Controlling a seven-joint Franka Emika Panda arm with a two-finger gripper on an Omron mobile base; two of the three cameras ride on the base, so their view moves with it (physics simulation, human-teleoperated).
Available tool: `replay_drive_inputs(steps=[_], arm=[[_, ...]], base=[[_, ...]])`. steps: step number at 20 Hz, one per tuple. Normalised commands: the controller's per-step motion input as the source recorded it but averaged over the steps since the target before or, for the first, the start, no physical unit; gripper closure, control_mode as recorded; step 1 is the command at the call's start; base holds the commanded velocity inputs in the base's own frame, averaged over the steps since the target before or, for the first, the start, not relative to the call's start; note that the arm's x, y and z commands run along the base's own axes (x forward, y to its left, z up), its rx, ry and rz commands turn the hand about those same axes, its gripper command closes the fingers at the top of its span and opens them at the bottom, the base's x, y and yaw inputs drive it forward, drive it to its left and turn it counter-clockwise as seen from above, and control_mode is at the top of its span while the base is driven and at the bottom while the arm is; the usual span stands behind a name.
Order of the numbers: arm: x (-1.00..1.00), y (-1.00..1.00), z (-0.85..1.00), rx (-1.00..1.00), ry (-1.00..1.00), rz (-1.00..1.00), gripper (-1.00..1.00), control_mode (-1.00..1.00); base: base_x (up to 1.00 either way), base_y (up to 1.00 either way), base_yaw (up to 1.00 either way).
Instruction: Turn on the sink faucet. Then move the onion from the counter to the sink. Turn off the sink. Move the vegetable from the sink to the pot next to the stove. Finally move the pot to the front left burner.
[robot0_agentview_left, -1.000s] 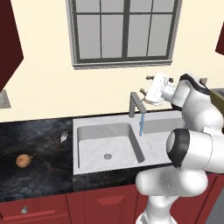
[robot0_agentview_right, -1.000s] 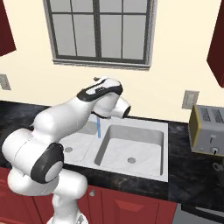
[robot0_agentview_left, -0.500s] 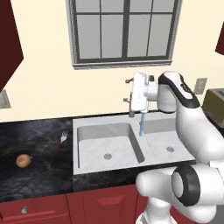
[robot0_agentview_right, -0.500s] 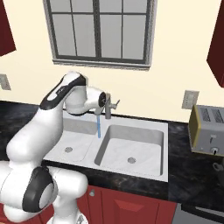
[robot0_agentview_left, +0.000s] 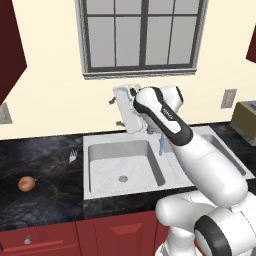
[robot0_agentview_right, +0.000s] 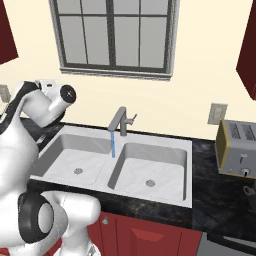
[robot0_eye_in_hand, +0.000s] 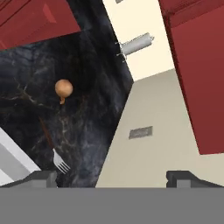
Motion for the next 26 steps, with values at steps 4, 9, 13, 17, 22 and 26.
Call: replay_drive_inputs(steps=[4, 9, 13, 17, 22, 26], arm=[[-0.01, 1.00, 0.00, -0.46, 0.00, 0.10, -1.00, -1.00], [0.00, 1.00, -0.06, -0.44, 0.00, 0.12, -1.00, -1.00], [-0.03, 1.00, -0.20, -0.39, 0.00, 0.11, -1.00, -1.00], [-0.15, 0.96, -0.30, -0.31, 0.00, 0.10, -1.00, -1.00], [-0.03, 0.41, -0.32, -0.17, 0.00, 0.09, -1.00, -1.00], [0.00, 0.36, -0.33, -0.07, 0.03, 0.05, -1.00, -1.00]], base=[[0.00, 0.00, 0.00], [0.00, 0.00, 0.00], [0.00, 0.00, 0.00], [0.00, 0.00, 0.00], [0.00, 0.00, 0.00], [0.00, 0.00, 0.00]])
